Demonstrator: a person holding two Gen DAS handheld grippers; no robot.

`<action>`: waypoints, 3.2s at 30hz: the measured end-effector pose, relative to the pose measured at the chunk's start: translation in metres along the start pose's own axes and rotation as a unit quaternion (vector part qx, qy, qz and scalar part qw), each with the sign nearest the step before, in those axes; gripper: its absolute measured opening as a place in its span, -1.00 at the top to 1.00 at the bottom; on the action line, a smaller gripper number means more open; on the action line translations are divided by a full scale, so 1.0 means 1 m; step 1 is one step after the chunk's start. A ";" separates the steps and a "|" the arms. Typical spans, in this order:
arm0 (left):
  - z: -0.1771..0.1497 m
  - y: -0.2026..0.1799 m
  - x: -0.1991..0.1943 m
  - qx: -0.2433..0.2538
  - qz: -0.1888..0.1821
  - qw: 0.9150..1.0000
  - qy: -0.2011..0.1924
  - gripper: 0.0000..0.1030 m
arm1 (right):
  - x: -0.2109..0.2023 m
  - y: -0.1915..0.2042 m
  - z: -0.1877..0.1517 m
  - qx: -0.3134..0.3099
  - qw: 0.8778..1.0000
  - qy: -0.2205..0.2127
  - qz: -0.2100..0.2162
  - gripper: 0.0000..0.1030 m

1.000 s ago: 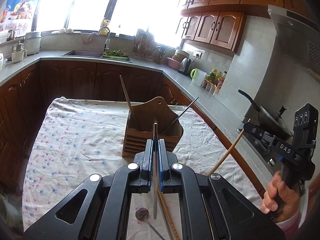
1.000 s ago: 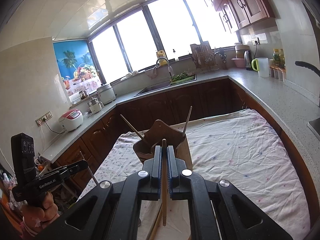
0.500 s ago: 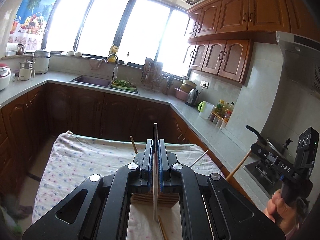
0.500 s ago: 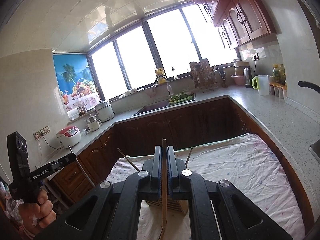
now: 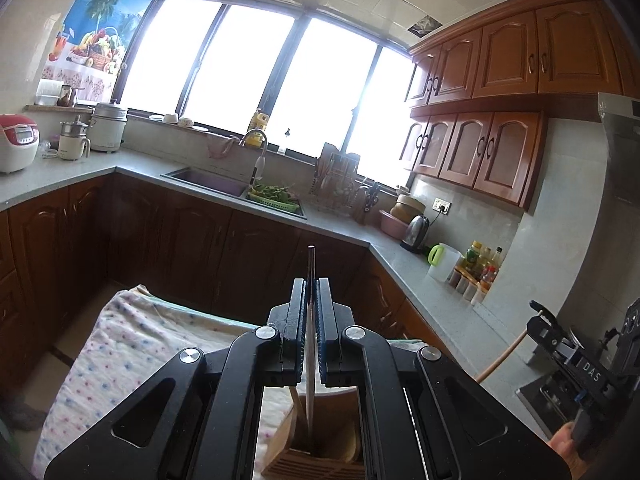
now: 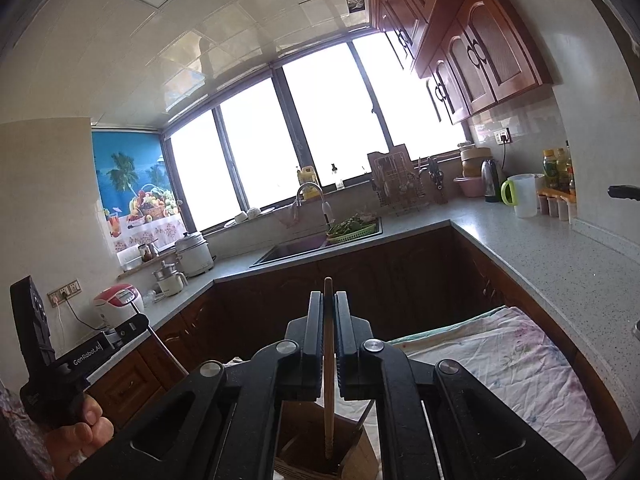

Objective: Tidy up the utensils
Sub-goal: 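Drop both chopsticks into the holder and open both tools, then move both open tools back down toward the remaining chopsticks and forks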

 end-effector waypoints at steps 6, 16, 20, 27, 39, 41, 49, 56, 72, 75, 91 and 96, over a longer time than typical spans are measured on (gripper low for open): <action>-0.036 0.008 0.013 -0.003 0.014 1.000 0.007 0.93 | 0.013 -0.010 -0.039 0.006 1.000 0.022 -0.015 0.90; -0.075 0.011 0.027 0.011 0.015 0.998 0.059 0.92 | 0.023 -0.027 -0.072 0.031 0.997 0.059 -0.032 0.89; -0.083 0.009 0.029 0.013 0.010 0.997 0.072 0.91 | 0.025 -0.031 -0.071 0.038 0.996 0.068 -0.033 0.89; -0.084 0.006 0.032 0.016 0.010 0.996 0.082 0.91 | 0.027 -0.030 -0.071 0.037 0.996 0.078 -0.031 0.89; -0.081 0.007 0.021 0.005 0.009 0.995 0.099 0.47 | 0.016 -0.036 -0.067 0.062 0.995 0.071 -0.017 -0.14; -0.078 0.008 0.011 0.003 0.011 0.996 0.092 -0.02 | 0.007 -0.037 -0.063 0.066 0.996 0.060 -0.015 -0.55; -0.075 0.016 -0.036 0.003 0.032 0.996 0.084 -0.67 | -0.035 -0.044 -0.059 0.072 0.995 0.061 -0.012 -0.99; -0.093 0.013 -0.074 0.017 0.029 0.993 0.113 -0.70 | -0.079 -0.050 -0.073 0.069 0.994 0.078 -0.016 -0.99; -0.157 -0.003 -0.112 0.072 0.027 0.977 0.198 -0.70 | -0.143 -0.060 -0.118 0.059 0.989 0.131 -0.041 -0.99; -0.168 -0.003 -0.110 0.079 0.032 0.973 0.216 -0.70 | -0.145 -0.061 -0.126 0.051 0.988 0.142 -0.042 -0.98; -0.224 -0.020 -0.081 0.143 0.023 0.939 0.311 -0.37 | -0.119 -0.065 -0.175 0.039 0.972 0.226 -0.053 0.08; -0.243 -0.025 -0.070 0.156 0.023 0.926 0.342 -0.11 | -0.107 -0.070 -0.201 0.031 0.961 0.270 -0.060 0.54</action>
Point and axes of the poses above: each gripper's, at about its wrist camera, not at the fingertips, and x roughly the way its jaws point, y to its left, z to its top, the point moved 4 cm from there along x, roughly the way its jaws point, and after that the axes turned 11 degrees about -y, right-handed, at the moved point
